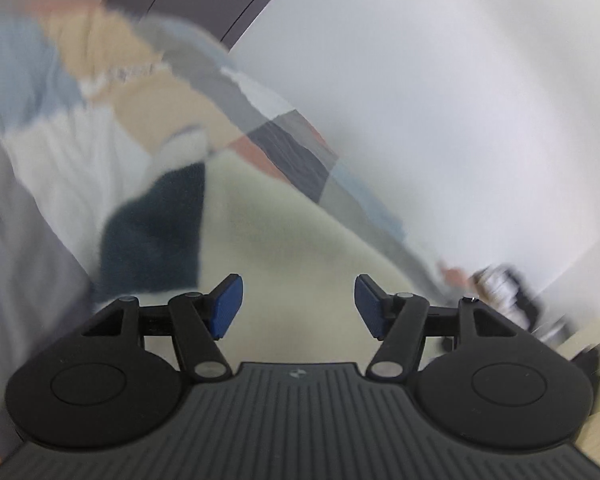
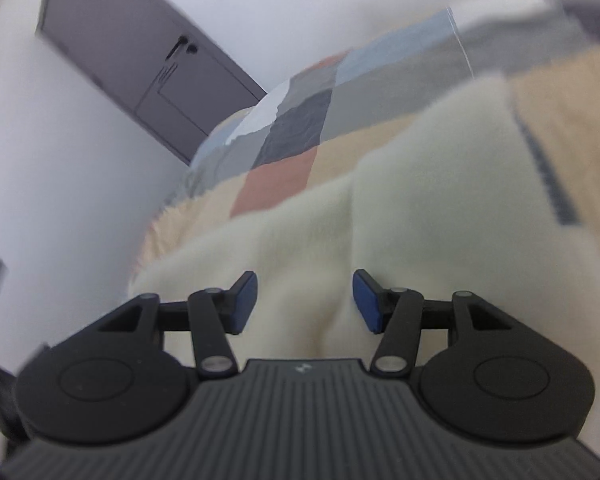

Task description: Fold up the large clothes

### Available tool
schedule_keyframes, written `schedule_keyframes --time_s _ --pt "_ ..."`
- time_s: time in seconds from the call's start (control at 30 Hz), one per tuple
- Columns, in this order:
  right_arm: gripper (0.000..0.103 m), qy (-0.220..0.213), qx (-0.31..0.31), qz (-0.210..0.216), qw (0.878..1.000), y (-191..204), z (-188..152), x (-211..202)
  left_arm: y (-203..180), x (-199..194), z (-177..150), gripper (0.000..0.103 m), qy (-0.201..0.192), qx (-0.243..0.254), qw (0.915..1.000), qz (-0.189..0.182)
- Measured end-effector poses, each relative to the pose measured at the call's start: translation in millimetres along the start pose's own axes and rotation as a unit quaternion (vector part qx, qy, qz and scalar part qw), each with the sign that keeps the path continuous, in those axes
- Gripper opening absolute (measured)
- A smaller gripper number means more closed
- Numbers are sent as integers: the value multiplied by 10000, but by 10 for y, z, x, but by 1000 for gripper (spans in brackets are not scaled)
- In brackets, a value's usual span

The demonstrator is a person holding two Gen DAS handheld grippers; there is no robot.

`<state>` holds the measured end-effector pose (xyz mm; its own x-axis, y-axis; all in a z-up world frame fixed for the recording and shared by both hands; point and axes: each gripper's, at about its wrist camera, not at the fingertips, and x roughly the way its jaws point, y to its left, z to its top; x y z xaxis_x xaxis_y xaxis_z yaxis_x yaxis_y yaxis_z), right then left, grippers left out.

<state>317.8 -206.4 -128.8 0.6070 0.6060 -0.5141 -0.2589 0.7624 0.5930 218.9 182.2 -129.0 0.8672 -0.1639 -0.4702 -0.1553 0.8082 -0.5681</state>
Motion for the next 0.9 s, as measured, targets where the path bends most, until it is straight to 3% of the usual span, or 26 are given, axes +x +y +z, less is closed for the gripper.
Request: schedule_keyframes --time_s 0.1,0.23,0.5,0.73,0.9 --pt "58 -200 -772 -380 9961 151 -74 -162 -126 54 -56 67 -15 657 9970 415" --pt "58 -455 -1216 -830 9881 166 -91 -277 -140 210 -121 67 30 1110 9898 892" --pt "57 -290 -1292 -1481 9801 -52 35 1 20 537 -101 67 202 1126 9865 1172" --pt "60 -199 -1358 -1618 9772 -167 67 339 78 675 -96 68 262 1139 9859 1200" --pt "61 -238 -1333 -1613 9776 -188 46 358 16 536 -104 68 109 991 9881 1169"
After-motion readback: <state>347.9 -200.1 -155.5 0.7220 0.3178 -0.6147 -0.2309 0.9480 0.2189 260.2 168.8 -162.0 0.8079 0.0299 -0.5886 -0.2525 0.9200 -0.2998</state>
